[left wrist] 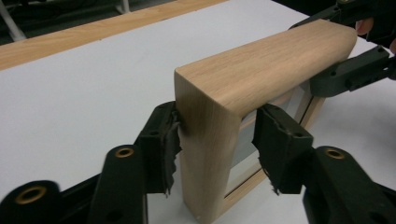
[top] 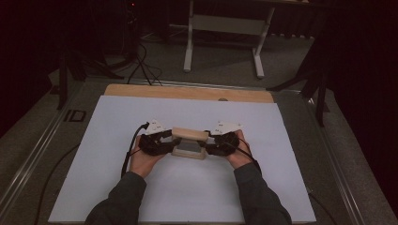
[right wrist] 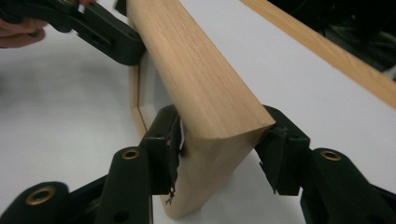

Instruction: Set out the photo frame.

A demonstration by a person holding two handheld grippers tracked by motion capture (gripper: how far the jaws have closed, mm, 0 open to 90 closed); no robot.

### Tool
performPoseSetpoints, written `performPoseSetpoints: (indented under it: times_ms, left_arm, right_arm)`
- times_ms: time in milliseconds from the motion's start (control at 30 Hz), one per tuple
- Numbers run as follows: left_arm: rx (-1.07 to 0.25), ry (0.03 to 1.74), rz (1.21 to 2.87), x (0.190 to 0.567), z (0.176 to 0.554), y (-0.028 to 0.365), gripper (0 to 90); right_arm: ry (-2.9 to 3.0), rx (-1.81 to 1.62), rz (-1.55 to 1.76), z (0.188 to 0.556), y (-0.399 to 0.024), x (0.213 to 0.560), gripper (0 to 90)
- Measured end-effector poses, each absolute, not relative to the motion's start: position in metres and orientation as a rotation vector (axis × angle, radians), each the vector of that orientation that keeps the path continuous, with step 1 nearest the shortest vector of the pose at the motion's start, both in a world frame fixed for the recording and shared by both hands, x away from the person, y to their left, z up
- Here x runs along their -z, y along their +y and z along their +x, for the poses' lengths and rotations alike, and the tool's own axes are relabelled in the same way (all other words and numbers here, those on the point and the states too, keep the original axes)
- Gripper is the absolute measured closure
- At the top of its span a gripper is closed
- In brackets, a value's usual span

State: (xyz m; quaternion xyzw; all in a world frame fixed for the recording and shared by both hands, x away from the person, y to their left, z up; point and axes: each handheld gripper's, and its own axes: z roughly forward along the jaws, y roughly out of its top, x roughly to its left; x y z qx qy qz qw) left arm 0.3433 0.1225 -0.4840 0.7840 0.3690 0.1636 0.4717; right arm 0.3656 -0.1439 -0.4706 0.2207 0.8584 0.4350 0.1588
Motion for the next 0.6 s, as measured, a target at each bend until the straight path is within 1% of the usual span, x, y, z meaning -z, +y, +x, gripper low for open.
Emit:
performPoseSetpoints:
  times_ms: [167,300,600]
  left_arm:
    - [-0.407,0.901,1.934,0.484,0.342,0.121,54.4]
    - [-0.403,0.888,1.945,0.484,0.34,0.12,56.9]
    - [-0.39,0.901,1.927,0.485,0.342,0.12,56.1]
  right_arm:
    - [2.446,-1.27,0.71,0.367,-0.151,0.472,52.9]
    - [2.451,-1.281,0.737,0.367,-0.158,0.476,56.2]
    - [2.427,-1.284,0.742,0.368,-0.158,0.477,56.1]
